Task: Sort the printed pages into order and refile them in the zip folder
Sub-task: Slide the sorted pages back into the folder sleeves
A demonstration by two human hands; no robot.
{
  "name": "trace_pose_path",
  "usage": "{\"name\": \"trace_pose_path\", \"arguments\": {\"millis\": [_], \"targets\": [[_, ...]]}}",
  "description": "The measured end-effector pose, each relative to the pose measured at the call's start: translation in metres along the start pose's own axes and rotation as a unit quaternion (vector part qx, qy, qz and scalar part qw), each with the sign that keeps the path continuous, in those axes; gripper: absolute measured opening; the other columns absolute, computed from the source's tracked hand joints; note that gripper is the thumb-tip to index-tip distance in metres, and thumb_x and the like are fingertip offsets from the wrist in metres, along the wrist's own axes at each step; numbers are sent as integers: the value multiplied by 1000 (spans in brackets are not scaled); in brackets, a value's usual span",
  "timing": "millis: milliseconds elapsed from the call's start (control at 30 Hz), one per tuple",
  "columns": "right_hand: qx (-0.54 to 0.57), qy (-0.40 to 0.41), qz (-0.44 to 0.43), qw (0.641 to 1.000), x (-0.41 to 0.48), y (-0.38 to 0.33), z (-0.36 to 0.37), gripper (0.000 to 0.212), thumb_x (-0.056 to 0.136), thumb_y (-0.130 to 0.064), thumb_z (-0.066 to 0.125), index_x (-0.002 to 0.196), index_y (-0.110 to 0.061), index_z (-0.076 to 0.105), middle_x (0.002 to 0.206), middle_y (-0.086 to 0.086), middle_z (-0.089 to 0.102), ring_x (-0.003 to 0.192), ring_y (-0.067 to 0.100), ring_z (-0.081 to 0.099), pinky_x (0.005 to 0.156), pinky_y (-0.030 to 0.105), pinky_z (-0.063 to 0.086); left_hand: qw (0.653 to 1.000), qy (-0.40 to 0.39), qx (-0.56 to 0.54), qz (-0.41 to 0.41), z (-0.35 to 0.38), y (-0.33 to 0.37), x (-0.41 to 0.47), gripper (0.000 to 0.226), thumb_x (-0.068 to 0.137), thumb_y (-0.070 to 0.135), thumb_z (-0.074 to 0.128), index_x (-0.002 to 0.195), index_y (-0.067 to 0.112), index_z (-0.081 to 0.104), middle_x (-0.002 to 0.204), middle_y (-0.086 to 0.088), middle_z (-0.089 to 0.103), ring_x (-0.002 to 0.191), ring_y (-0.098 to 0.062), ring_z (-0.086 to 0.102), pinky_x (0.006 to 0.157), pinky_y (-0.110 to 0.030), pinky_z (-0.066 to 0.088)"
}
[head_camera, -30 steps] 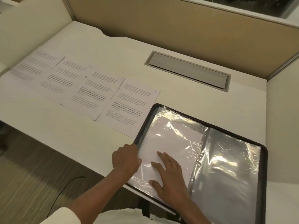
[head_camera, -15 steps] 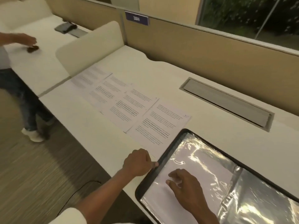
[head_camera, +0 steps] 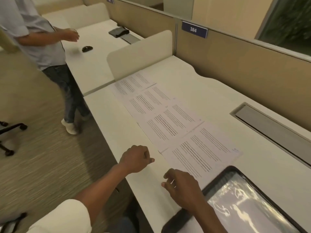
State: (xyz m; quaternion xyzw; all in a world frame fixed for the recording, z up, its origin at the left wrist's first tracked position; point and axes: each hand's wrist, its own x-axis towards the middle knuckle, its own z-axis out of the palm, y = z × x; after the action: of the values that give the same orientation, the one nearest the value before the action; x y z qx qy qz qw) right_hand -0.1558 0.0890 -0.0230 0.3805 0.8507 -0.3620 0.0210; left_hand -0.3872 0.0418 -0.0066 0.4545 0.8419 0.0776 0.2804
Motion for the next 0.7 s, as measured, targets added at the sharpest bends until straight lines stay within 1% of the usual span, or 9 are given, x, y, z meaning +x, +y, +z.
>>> {"name": "trace_pose_path", "arguments": {"millis": [100, 167, 233, 333, 500, 600, 700], "targets": [[-29, 2, -33, 999, 53, -22, 0, 29, 98, -56, 63, 120, -37, 64, 111, -18, 69, 95, 5, 63, 88, 27, 54, 1000, 8, 2, -8, -24, -34, 39, 29, 92, 56, 73, 91, 27, 67, 91, 11, 70, 83, -9, 66, 77, -35, 60], [-46, 9, -40, 998, 94, -39, -1, 32, 99, -55, 62, 123, -34, 63, 113, -16, 69, 96, 6, 63, 86, 28, 53, 1000, 11, 2, -3, -43, -54, 71, 29, 92, 55, 73, 90, 27, 67, 90, 12, 70, 82, -9, 66, 78, -36, 60], [-53, 13, -33, 998, 131, -53, -3, 32, 99, -55, 63, 123, -33, 63, 111, -14, 70, 95, 7, 64, 84, 30, 53, 1000, 13, 3, 12, -64, -68, 101, 29, 92, 53, 74, 90, 26, 68, 88, 11, 70, 81, -10, 66, 78, -36, 60], [-37, 21, 0, 999, 184, -77, -6, 31, 96, -55, 65, 119, -34, 65, 107, -16, 71, 97, 7, 64, 82, 31, 51, 999, 13, 6, 38, -102, -90, 148, 29, 92, 51, 76, 87, 23, 67, 86, 10, 69, 79, -11, 65, 72, -32, 55], [-7, 29, 49, 998, 281, -120, -13, 29, 93, -55, 69, 115, -35, 67, 104, -18, 72, 97, 8, 64, 85, 34, 53, 998, 29, 10, 56, -167, -132, 229, 30, 90, 52, 77, 85, 25, 66, 84, 11, 69, 77, -11, 65, 70, -33, 56], [22, 55, 76, 995, 334, -138, -20, 26, 92, -52, 72, 110, -34, 70, 99, -17, 72, 93, 9, 66, 85, 35, 55, 997, 34, 38, 51, -207, -154, 276, 31, 91, 50, 77, 87, 21, 67, 89, 8, 70, 83, -14, 66, 74, -33, 56], [52, 89, 99, 990, 382, -151, -31, 24, 90, -48, 75, 107, -31, 71, 97, -16, 72, 92, 10, 67, 84, 34, 56, 996, 41, 69, 50, -242, -173, 329, 29, 92, 50, 76, 86, 24, 64, 102, 4, 72, 97, -20, 68, 86, -38, 57]]}}
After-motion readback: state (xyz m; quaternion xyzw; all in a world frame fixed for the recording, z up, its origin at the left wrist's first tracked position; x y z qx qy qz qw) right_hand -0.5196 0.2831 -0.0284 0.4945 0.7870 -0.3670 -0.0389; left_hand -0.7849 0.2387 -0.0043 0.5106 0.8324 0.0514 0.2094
